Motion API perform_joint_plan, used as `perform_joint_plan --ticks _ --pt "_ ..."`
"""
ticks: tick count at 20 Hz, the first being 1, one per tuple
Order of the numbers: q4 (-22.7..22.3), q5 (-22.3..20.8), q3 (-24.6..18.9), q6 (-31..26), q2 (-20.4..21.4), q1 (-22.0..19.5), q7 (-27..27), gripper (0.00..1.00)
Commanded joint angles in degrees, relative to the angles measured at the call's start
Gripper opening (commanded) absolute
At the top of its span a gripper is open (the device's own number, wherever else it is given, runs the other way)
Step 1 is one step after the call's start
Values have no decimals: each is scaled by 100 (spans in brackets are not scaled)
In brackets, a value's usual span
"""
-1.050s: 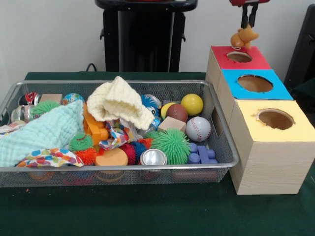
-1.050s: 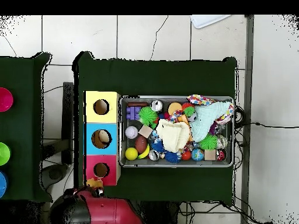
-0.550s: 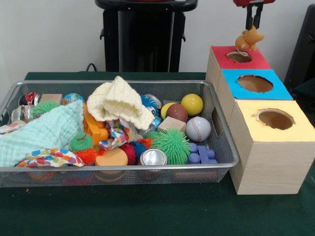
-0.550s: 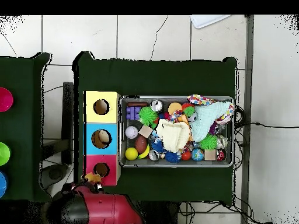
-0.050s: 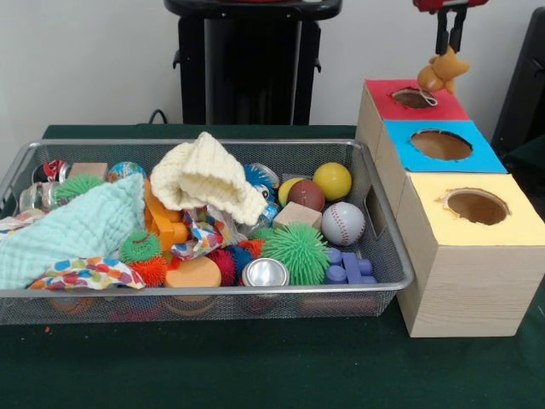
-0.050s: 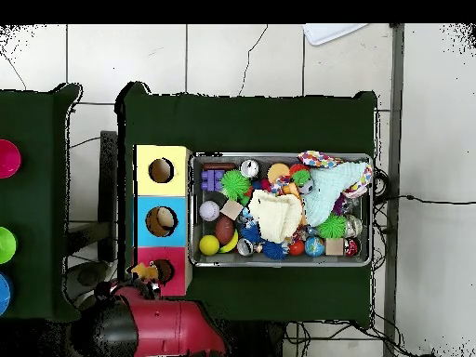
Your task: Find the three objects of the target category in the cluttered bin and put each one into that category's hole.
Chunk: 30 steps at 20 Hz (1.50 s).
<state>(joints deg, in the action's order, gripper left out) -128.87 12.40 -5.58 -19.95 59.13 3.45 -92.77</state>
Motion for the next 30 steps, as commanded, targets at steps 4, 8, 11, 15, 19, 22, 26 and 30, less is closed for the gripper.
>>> perform_joint_plan --ticks 4,8,11,15,19,22,26,30 --pt "318 27 -123 -102 -483 -359 -834 0" --pt "243 -30 -104 -36 -498 -423 -812 0" --pt "195 -77 9 33 -559 -372 -903 0" --pt "59 -50 -32 10 -497 -418 -906 0" --pt "36 -6 -18 51 -573 -373 -995 0" --pt "-25 48 -51 87 -587 -339 -1058 0" --pt "-84 100 -173 326 -733 -372 -1102 0" --pt "-175 100 -257 607 -885 -415 -1140 0"
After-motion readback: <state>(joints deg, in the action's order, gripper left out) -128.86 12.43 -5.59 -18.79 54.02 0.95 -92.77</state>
